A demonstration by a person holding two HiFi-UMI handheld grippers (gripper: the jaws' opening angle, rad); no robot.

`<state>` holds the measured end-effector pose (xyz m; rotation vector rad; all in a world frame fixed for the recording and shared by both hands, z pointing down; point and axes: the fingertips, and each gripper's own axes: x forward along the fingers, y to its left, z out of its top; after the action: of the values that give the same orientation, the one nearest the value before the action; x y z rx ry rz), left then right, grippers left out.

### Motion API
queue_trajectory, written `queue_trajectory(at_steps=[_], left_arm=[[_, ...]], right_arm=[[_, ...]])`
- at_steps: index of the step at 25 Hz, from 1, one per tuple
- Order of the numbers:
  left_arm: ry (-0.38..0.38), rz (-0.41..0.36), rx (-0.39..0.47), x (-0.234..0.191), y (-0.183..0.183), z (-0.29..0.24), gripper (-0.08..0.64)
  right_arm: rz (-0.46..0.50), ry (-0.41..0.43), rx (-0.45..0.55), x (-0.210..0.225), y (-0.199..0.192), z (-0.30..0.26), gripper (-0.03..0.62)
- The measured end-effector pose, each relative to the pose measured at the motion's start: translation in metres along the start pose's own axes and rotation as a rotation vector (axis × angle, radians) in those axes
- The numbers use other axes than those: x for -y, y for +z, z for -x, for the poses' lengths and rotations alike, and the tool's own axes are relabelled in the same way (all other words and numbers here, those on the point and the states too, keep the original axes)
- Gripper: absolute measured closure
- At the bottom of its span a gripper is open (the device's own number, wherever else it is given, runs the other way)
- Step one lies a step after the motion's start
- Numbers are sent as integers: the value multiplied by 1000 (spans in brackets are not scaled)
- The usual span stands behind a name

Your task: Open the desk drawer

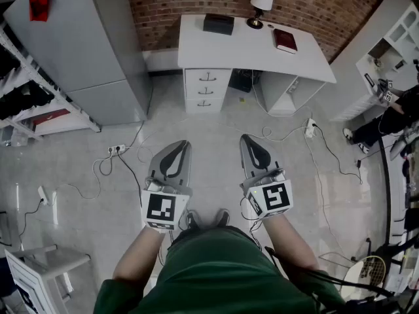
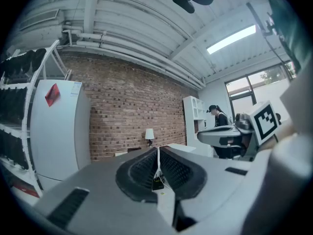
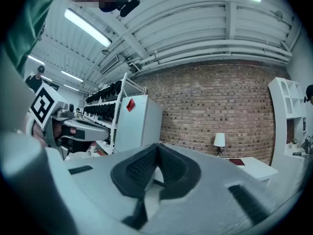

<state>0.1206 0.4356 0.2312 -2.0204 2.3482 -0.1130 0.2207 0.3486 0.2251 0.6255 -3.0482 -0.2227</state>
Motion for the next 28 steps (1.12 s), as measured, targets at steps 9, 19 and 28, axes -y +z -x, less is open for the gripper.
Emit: queue_trajectory(at_steps=[9,19,28], left_arm=[[0,57,-40,27,5,6,549],[43,22,-66,68,7,-7,549],[105,25,-121,80,-14,-13,549]], right_arm=[[-66,32,-17,2,-5,38,591],[-93,140,-3,23,-13,60,591],[-148,180,-21,44,-43,58,591]])
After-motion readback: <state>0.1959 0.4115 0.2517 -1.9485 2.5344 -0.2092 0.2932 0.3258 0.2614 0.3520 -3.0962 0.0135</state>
